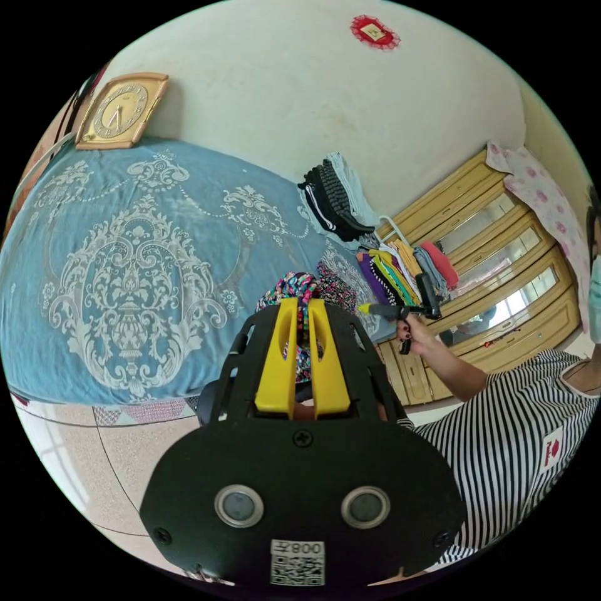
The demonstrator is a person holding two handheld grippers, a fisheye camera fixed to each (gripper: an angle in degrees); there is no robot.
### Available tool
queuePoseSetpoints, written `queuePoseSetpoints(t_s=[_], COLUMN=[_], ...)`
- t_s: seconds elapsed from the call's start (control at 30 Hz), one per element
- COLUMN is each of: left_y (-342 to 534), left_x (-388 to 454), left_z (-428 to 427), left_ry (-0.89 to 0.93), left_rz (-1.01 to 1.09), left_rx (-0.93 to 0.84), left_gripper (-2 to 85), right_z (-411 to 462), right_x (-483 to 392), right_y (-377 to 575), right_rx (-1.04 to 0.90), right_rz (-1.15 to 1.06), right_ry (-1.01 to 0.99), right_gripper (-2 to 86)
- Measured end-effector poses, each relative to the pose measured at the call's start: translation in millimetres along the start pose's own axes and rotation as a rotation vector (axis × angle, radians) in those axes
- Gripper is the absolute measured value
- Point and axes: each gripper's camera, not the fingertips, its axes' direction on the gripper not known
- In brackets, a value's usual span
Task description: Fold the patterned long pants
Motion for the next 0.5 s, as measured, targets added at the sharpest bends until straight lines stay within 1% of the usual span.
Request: queuePoseSetpoints(t_s=[0.13,0.2,0.37,0.43,0.5], left_y=[17,25,46,53,59], left_x=[-9,-11,-21,-24,-25], left_z=[4,6,11,12,12], left_ry=[-0.006,-0.014,0.001,0.008,0.007], left_rz=[-0.012,-0.008,-0.021,-0.028,-0.026], left_rx=[-0.003,-0.012,-0.022,-0.02,-0.018], left_gripper=[2.8,2.8,2.8,2.8,2.8], right_z=[19,19,9,12,21], right_x=[-30,-60,-109,-123,-136], right_y=[-13,-18,-25,-32,-40], right_rx=[-0.064,-0.074,-0.029,-0.048,-0.096], right_rz=[-0.043,-0.118,-0.2,-0.206,-0.19], right_ry=[-0.064,0.005,0.133,0.141,0.199], right_gripper=[7.8,8.3,7.9,6.2,1.9])
